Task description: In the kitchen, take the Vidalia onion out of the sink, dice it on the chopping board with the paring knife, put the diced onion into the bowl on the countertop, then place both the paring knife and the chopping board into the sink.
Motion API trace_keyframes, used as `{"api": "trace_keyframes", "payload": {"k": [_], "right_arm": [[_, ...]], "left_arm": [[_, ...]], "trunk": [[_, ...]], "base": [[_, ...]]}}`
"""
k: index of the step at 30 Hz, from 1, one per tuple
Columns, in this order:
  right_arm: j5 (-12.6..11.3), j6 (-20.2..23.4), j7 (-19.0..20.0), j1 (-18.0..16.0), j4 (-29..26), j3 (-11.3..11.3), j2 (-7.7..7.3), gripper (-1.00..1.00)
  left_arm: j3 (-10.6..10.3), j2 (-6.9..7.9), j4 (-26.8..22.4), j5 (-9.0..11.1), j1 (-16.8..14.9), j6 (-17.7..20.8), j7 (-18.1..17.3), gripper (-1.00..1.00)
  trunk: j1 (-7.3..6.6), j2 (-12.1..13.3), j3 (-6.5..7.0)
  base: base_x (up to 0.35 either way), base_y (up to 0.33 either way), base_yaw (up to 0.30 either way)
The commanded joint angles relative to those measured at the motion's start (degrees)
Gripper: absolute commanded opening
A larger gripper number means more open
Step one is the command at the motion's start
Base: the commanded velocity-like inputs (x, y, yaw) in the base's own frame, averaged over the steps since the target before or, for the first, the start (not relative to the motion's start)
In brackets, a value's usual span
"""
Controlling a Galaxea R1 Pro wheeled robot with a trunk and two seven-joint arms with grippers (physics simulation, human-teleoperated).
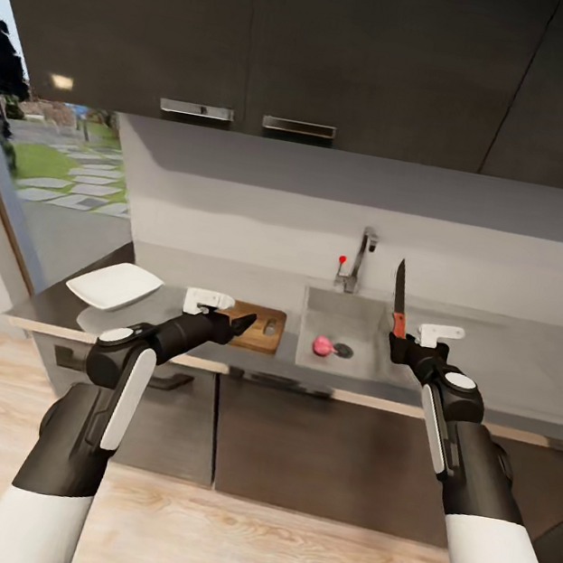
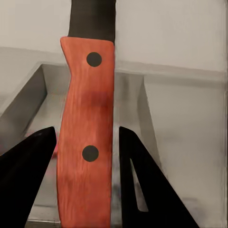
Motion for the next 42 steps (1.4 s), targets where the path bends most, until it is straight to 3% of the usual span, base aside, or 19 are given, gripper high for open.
{"api": "trace_keyframes", "payload": {"k": [1,13,42], "right_arm": [[0.3,0.3,0.3,0.0,-0.1,-0.1,-0.02,-1.0],[0.3,0.3,0.3,0.0,0.0,-0.1,-0.02,-1.0],[0.3,0.3,0.3,0.0,-0.1,-0.1,-0.02,-1.0]], "left_arm": [[0.1,-0.05,0.0,0.6,-0.1,0.5,0.2,1.0],[0.1,0.02,0.0,0.6,0.0,0.6,0.2,1.0],[0.2,0.06,0.3,0.6,0.0,0.6,0.2,1.0]], "trunk": [[0.01,-0.1,-0.07],[0.01,-0.1,-0.07],[0.01,-0.1,-0.07]], "base": [[0.075,-0.32,0.0],[0.085,-0.32,-0.116],[0.089,-0.304,-0.002]]}}
